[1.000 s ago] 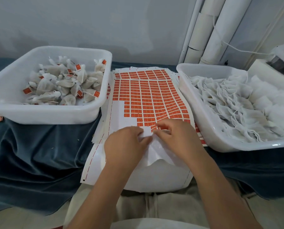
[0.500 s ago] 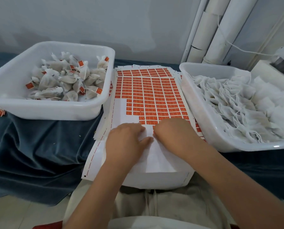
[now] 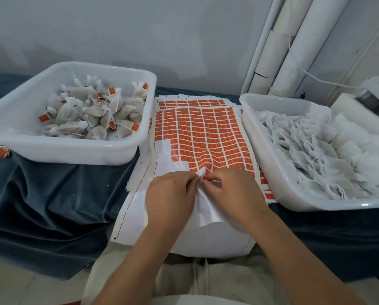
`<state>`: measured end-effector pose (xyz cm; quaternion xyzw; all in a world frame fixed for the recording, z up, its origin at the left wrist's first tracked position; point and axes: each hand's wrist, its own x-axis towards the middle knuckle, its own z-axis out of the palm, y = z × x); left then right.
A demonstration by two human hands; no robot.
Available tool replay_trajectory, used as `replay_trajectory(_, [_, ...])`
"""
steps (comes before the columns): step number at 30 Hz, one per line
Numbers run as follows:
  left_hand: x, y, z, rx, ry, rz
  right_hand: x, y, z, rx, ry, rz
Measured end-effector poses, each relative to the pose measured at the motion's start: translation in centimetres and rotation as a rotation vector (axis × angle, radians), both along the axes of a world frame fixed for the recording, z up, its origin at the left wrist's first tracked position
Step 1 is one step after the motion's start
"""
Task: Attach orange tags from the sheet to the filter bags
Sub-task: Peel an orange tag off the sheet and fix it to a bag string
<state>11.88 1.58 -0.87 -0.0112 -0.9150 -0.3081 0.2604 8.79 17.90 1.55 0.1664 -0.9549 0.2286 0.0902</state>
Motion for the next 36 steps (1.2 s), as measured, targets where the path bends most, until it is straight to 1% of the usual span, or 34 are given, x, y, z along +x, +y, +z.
replay_trajectory(2, [0.2,0.2,0.4,0.154,-0.03,0.044,0.4,-0.3,0.0,-0.188,0.018,-0.01])
replay_trajectory(3, [0.3,0.2,0.6,0.293,-0.06,0.051,0.7,-0.4,0.0,-0.325,0.01,-0.029])
replay_trajectory(5, [0.5,0.5,1.2,0.678,-0.134,-0.009,1.2,-0.5,-0.2,-0.519,0.017,-0.097])
replay_trajectory(6, [0.6,0.7,1.7,0.843,-0.159,-0.062,1.3,-0.5,-0.3,-0.549,0.033,-0.128])
replay_trajectory(7, [0.8,0.9,2.2,0.937,-0.177,-0.105,1.5,-0.4,-0.4,-0.567,0.045,-0.146])
replay_trajectory(8, [1.0,1.0,2.5,0.979,-0.188,-0.133,1.6,-0.4,-0.4,-0.58,0.056,-0.149])
replay_trajectory(10, [1.1,1.0,2.8,0.942,-0.189,-0.146,1.9,-0.4,-0.3,-0.605,0.046,-0.125])
replay_trajectory(12, [1.1,0.7,2.6,0.733,-0.147,-0.098,1.9,-0.1,0.2,-0.578,0.009,-0.087])
replay_trajectory(13, [1.1,0.5,2.4,0.576,-0.118,-0.069,1.9,0.1,0.6,-0.527,0.011,-0.067])
replay_trajectory(15, [1.1,0.3,2.4,0.296,-0.063,-0.033,1.7,0.6,1.1,-0.375,0.112,-0.037])
replay_trajectory(17, [1.1,0.3,2.4,0.179,-0.014,-0.027,1.7,0.7,1.2,-0.223,0.236,-0.027])
replay_trajectory(19, [1.1,0.2,2.5,0.149,0.015,-0.033,1.9,0.6,1.2,-0.167,0.256,-0.03])
replay_trajectory(21, [1.2,0.2,2.6,0.125,0.034,-0.043,1.9,0.7,1.1,-0.186,0.232,-0.021])
replay_trajectory(24, [1.2,0.4,2.5,0.071,0.085,-0.06,1.9,0.7,0.8,-0.222,0.293,-0.021])
replay_trajectory(27, [1.2,0.5,2.4,0.016,0.103,-0.065,1.8,0.5,0.3,-0.207,0.352,-0.064])
replay_trajectory(30, [1.0,0.0,2.2,0.002,0.111,-0.025,1.4,1.4,0.3,-0.225,0.408,-0.092])
replay_trajectory(32, [0.9,-0.3,2.3,0.017,0.099,-0.006,1.3,2.0,0.4,-0.276,0.396,-0.075])
replay_trajectory(33, [0.9,-0.3,2.3,0.014,0.099,-0.009,1.4,1.9,0.4,-0.271,0.365,-0.058])
replay_trajectory(35, [0.9,-0.3,2.3,-0.006,0.102,-0.032,1.7,1.2,0.4,-0.179,0.289,-0.053])
replay_trajectory(36, [0.9,-0.2,2.3,-0.013,0.099,-0.042,1.7,0.8,0.2,-0.129,0.286,-0.043])
